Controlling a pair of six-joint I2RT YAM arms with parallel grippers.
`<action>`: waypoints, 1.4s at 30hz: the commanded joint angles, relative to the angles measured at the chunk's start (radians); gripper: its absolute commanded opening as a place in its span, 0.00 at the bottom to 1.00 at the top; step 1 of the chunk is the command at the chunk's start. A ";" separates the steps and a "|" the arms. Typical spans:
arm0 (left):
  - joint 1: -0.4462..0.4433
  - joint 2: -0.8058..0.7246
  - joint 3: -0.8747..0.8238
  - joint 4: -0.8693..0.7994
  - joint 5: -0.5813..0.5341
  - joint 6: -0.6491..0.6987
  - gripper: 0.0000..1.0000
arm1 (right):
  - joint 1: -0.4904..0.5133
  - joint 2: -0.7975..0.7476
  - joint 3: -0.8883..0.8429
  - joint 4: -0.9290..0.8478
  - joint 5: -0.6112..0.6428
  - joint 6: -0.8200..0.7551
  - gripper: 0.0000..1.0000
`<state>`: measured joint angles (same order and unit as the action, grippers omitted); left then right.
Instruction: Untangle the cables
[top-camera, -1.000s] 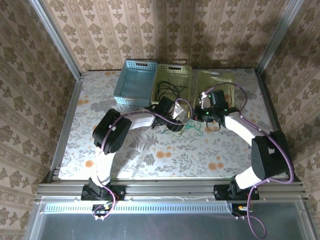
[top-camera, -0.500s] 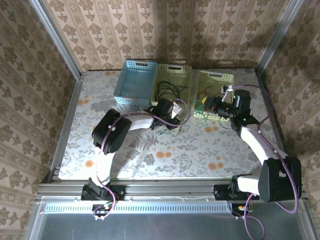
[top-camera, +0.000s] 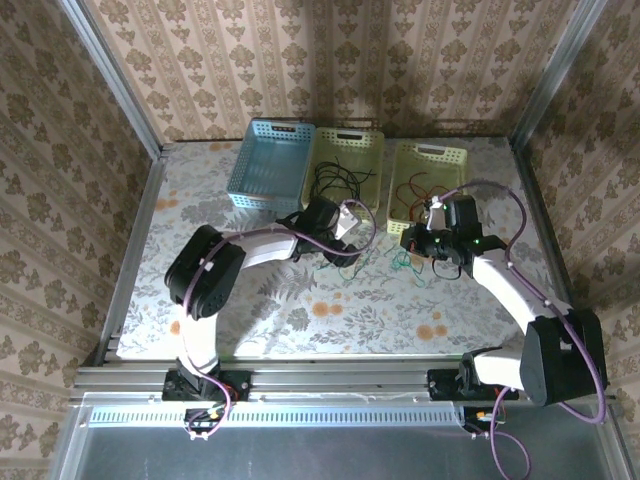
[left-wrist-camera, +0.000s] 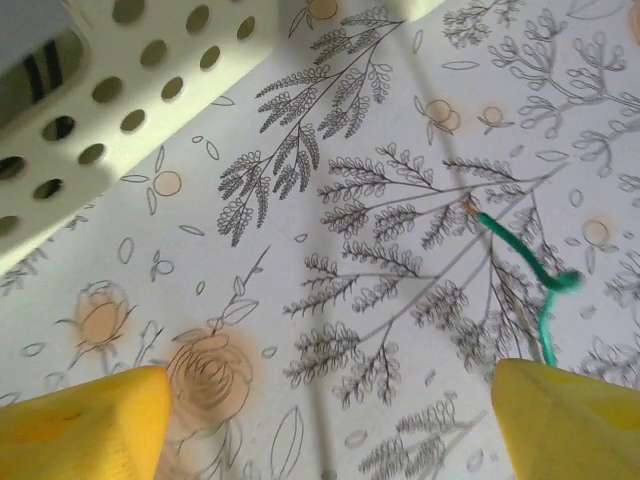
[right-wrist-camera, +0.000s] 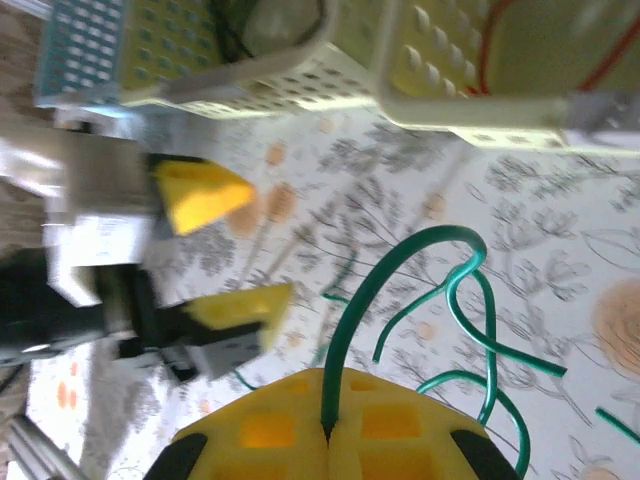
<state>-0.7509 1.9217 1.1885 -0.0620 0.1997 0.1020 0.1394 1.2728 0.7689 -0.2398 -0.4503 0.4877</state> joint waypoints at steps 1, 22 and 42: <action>-0.009 -0.048 -0.003 -0.125 -0.002 0.051 0.88 | -0.001 0.045 -0.005 -0.049 0.064 -0.040 0.07; -0.074 -0.013 0.077 -0.228 -0.066 -0.001 0.00 | -0.001 0.086 0.027 -0.014 0.096 -0.034 0.11; 0.389 -0.041 0.285 0.108 -0.302 -0.362 0.04 | 0.041 0.090 0.053 -0.024 0.086 -0.072 0.12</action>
<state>-0.3664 1.7931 1.4132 0.1276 -0.0418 -0.1993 0.1688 1.3766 0.7898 -0.2588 -0.3721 0.4435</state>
